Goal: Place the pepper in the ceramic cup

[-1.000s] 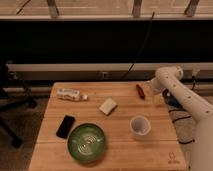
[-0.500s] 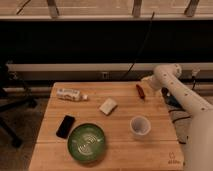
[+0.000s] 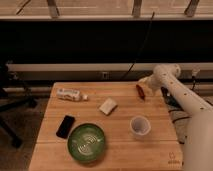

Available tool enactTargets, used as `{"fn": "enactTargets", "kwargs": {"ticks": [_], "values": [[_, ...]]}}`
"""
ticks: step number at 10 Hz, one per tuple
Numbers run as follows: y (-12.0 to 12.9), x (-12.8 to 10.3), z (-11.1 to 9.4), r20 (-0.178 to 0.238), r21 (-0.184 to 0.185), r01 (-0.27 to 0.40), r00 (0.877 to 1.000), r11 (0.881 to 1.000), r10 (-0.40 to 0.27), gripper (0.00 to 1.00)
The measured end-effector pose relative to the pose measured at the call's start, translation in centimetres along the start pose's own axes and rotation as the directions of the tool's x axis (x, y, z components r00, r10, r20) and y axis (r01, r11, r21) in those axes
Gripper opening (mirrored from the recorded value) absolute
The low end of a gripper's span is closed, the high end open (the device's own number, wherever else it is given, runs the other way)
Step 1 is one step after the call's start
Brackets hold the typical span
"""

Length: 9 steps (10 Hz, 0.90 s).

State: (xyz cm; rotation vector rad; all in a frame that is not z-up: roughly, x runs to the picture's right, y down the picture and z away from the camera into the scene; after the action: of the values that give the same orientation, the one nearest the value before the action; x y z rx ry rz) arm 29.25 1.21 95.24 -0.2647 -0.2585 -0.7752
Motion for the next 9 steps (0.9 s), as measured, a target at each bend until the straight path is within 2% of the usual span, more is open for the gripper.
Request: {"fn": "enactTargets", "kwargs": {"ticks": [2,4,5,9], "values": [[-0.1,-1.5,0.3,0.054,0.000,0.108,0.993,0.994,-0.108,0.80],[-0.4,-2.7,1.2,0.074,-0.005,0.167,0.983,0.986,-0.166,0.80],[-0.2,-3.0,1.9,0.070,-0.015,0.191,0.979,0.981,-0.190,0.80],[0.0,-2.4,3.8,-0.015,-0.051,0.252,0.967,0.966,-0.253,0.80]]}}
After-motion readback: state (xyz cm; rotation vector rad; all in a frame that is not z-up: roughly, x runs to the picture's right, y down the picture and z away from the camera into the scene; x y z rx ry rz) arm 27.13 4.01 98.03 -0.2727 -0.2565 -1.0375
